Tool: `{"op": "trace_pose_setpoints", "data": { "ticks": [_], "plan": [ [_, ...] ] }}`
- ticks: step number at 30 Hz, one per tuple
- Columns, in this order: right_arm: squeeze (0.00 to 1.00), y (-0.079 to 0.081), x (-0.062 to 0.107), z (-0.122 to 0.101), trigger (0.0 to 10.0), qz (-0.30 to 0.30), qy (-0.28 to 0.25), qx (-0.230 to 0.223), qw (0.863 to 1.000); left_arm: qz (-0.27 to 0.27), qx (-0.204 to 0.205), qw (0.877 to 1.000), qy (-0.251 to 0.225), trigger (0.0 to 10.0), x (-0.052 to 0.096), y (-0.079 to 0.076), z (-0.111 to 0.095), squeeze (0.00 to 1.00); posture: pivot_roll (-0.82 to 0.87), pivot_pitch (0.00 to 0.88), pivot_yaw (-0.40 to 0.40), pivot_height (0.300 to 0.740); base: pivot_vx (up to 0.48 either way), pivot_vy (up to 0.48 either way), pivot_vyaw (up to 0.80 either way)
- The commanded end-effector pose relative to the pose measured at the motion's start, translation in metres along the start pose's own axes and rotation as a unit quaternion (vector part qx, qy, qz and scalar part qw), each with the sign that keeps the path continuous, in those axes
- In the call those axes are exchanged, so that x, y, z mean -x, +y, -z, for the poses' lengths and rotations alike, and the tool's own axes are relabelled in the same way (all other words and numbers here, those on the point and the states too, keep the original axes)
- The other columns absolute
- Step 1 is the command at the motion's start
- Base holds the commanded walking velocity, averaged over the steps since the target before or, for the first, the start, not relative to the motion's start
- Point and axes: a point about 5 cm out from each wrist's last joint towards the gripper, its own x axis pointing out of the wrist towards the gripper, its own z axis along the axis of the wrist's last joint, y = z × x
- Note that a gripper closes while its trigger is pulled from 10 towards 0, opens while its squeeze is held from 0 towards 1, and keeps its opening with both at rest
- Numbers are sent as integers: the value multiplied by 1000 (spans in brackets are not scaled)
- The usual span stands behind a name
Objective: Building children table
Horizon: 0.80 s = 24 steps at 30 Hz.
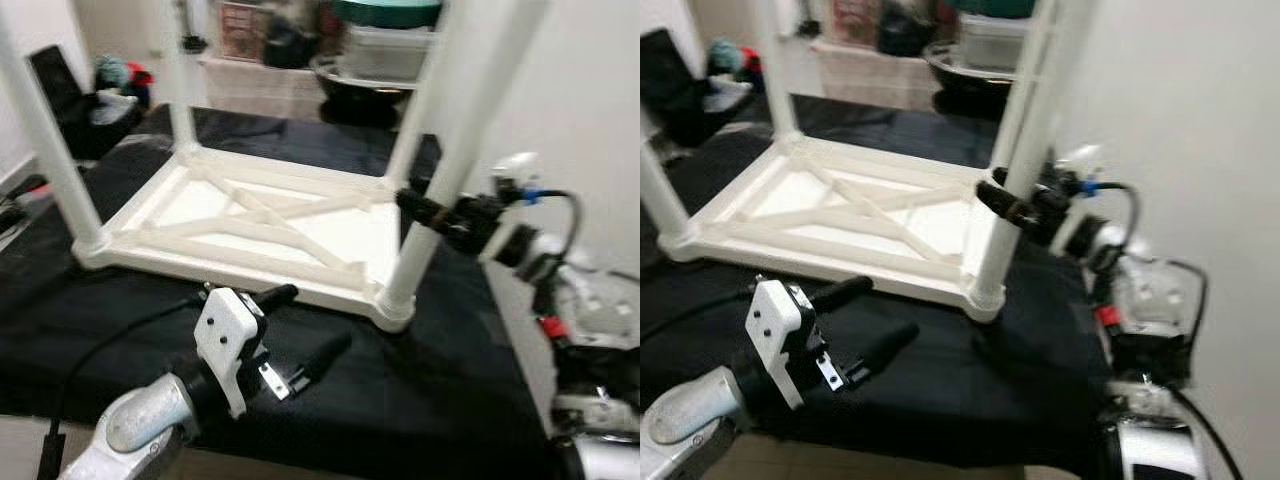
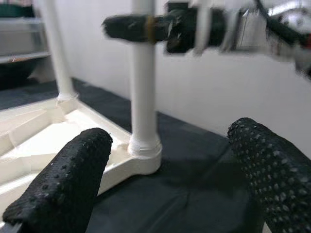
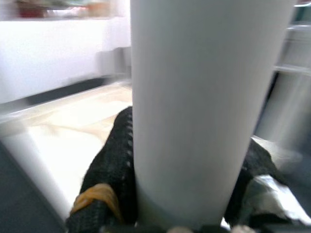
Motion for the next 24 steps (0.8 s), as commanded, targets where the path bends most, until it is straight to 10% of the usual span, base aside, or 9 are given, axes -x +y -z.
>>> {"op": "trace_pose_setpoints", "data": {
  "ticks": [1,5,6,11,12,15,16,24],
  "plan": [
    [0,7,13,53,0,100,149,6,984,7,5,1000,1,10000,-1,-1,2,0,4,50,-100,740,0,0,0],
    [0,35,17,60,0,106,159,-9,982,11,5,1000,-2,10000,-3,-2,2,0,-10,44,-95,740,0,0,0],
    [0,66,13,56,0,62,146,-33,987,13,4,1000,-9,10000,-8,-1,1,0,-9,32,-102,740,0,0,0],
    [0,68,6,51,0,42,141,-24,989,11,3,1000,-11,10000,-9,0,0,0,-9,30,-106,740,0,0,0],
    [0,65,3,50,10000,34,145,-13,989,10,4,1000,-11,10000,-9,0,1,0,-11,28,-108,740,0,0,0],
    [0,60,-2,46,10000,18,127,-24,991,9,4,1000,-11,10000,-9,0,2,0,-12,25,-108,740,0,0,0],
    [1000,56,-8,39,10000,-21,100,-21,995,9,5,1000,-10,10000,-9,0,2,0,-15,27,-107,740,0,0,0],
    [1000,38,1,12,10000,-167,8,-7,986,9,6,1000,-9,10000,-9,-1,3,0,-8,30,-106,740,0,0,0]
  ]
}}
